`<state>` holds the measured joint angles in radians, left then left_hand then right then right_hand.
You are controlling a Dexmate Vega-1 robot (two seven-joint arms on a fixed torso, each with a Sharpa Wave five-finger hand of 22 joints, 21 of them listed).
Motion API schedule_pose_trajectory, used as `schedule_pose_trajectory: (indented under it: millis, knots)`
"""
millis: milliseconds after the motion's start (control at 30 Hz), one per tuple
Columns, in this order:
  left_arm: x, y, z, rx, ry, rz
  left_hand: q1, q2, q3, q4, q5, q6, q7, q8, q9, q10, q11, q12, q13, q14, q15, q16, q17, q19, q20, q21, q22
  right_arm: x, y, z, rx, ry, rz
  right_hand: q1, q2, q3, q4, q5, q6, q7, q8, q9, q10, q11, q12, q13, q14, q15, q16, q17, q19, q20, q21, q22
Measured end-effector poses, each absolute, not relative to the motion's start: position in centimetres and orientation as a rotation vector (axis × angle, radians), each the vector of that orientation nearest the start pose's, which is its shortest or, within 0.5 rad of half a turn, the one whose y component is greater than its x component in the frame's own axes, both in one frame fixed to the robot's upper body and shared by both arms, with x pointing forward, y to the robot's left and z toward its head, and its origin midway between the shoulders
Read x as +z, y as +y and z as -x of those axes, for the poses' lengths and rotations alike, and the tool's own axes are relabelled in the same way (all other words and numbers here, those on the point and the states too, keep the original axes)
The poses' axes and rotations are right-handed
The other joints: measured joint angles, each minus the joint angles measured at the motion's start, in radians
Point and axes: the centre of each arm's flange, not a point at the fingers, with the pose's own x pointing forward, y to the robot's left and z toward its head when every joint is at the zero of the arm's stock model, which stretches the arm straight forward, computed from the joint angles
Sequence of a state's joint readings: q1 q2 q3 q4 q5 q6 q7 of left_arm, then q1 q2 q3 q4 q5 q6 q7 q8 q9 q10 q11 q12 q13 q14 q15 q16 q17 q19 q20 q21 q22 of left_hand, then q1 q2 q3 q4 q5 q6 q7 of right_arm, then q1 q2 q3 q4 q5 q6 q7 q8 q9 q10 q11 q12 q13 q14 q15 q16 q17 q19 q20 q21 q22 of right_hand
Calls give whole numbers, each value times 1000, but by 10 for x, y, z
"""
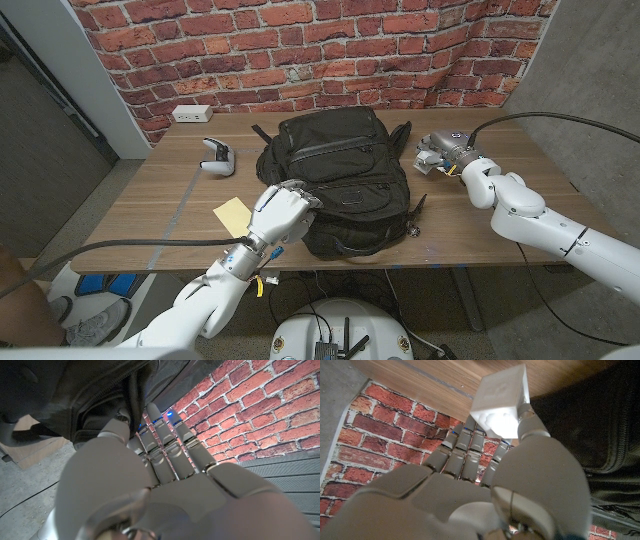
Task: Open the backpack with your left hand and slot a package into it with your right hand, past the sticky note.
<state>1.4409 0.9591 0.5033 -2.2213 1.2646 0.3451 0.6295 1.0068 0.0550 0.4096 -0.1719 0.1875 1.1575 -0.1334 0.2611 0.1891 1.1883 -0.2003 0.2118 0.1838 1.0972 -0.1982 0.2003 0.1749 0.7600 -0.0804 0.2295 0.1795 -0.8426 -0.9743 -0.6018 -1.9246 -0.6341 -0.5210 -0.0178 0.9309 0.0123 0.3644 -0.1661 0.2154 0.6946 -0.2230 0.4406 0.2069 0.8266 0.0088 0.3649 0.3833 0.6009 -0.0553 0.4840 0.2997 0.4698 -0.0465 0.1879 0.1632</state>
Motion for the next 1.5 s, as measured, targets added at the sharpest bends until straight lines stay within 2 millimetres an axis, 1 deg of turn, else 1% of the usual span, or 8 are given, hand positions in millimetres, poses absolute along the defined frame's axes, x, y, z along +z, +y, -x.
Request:
schedule_pose_trajectory:
  millis: [67,133,467,600,867,1133,1167,1500]
  knots:
    - [-99,172,-395,402,-1276,-1647,1,1,1,-1,0,0,0,2,0,0,0,0,0,0,0,0,0,0,0,0,0,22,-291,-576,-283,-431,1583,0,0,0,0,0,5,5,0,0,1,1,-1,1,0,0,0,0,0,0,0,0]
    - [-97,173,-395,407,-1276,-1645,1,1,1,-1,0,1,0,2,0,0,0,0,0,6,-3,0,0,2,2,0,0,22,-292,-575,-286,-428,1584,0,0,0,0,0,5,5,0,0,5,5,-2,2,0,0,0,0,3,-3,0,0]
    - [-85,175,-399,415,-1273,-1603,3,2,3,-3,-4,2,2,6,5,18,3,0,0,21,-14,0,0,9,-2,0,0,23,-296,-570,-295,-418,1582,0,0,0,0,0,5,5,0,0,6,6,-5,4,0,0,-2,0,4,-4,0,0]
    - [-81,175,-400,414,-1270,-1589,6,4,3,-3,-4,1,2,7,5,23,-2,-3,0,25,-11,0,0,9,-2,0,0,23,-297,-568,-298,-415,1581,0,0,-1,-1,0,5,5,0,0,6,6,-7,4,0,0,-4,3,4,-4,0,0]
    - [-71,174,-402,416,-1260,-1556,6,4,3,-3,-4,3,0,7,5,28,4,-5,0,30,-16,0,0,9,-2,0,0,25,-300,-564,-302,-410,1576,0,0,-1,-1,0,5,5,0,0,6,6,-11,10,0,0,-4,5,4,-4,0,0]
    - [-61,174,-404,416,-1254,-1523,10,0,3,-4,-6,11,1,6,4,34,-2,-8,0,38,-20,0,0,9,-2,-1,-3,25,-303,-560,-305,-402,1569,0,0,-1,-1,0,5,5,0,5,5,5,-13,9,0,0,-4,5,4,-4,0,0]
    - [-60,174,-404,416,-1251,-1518,10,0,3,-4,-6,12,2,6,4,34,-2,-8,0,41,-23,0,0,9,-2,-1,-3,25,-304,-560,-305,-402,1568,0,0,-1,-1,1,5,5,-4,5,5,5,-13,9,0,0,-4,5,4,-4,0,0]
    - [-49,174,-406,415,-1244,-1483,11,-1,3,-4,-7,14,4,4,3,39,3,-8,0,49,-24,0,0,9,-2,-5,-3,26,-305,-557,-310,-402,1558,0,0,-2,-1,7,5,5,-4,5,5,5,-13,9,0,0,-4,5,7,0,0,0]
